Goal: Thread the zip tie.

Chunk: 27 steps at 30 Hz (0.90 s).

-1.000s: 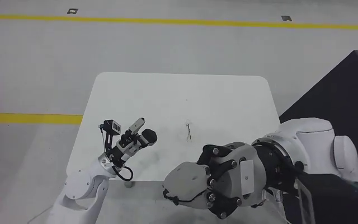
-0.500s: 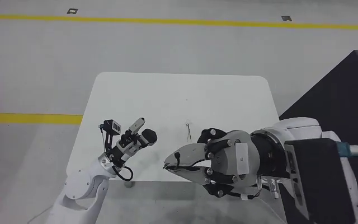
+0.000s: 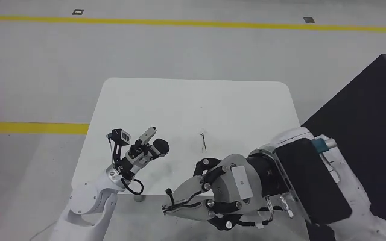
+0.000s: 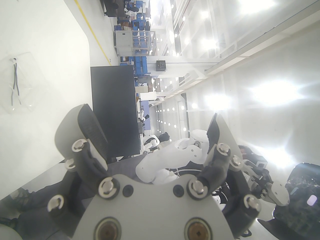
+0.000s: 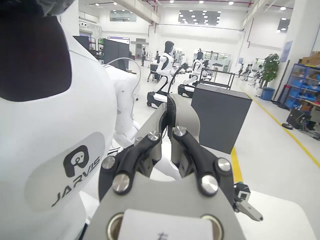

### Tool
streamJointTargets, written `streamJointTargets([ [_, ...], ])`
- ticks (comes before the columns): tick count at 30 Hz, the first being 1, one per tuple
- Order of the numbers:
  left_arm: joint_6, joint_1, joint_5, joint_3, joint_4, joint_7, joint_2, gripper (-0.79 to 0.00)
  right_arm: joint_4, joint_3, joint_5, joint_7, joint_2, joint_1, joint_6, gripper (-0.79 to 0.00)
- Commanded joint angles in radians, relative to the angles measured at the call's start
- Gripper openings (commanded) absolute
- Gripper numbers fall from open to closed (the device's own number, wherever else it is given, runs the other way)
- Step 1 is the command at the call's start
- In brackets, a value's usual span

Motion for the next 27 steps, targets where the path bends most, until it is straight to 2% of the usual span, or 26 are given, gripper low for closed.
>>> streamJointTargets([
  [1, 0.000, 0.000, 0.000, 0.000, 0.000, 0.000, 0.000, 0.000, 0.005, -0.007, 0.041, 0.022, -0.001, 0.011, 0.007, -0.785],
  [10, 0.000, 0.000, 0.000, 0.000, 0.000, 0.000, 0.000, 0.000, 0.008, 0.004, 0.068, 0.067, -0.006, 0.035, 0.024, -0.785],
  [16, 0.000, 0.000, 0.000, 0.000, 0.000, 0.000, 0.000, 0.000, -0.025, 0.050, -0.131, 0.090, -0.007, 0.039, 0.055, -0.785],
  [20, 0.000, 0.000, 0.000, 0.000, 0.000, 0.000, 0.000, 0.000, -0.054, 0.074, -0.244, 0.059, -0.008, 0.016, 0.078, -0.785],
  [27, 0.000, 0.000, 0.000, 0.000, 0.000, 0.000, 0.000, 0.000, -0.057, 0.073, -0.247, 0.025, -0.010, -0.012, 0.051, -0.785],
])
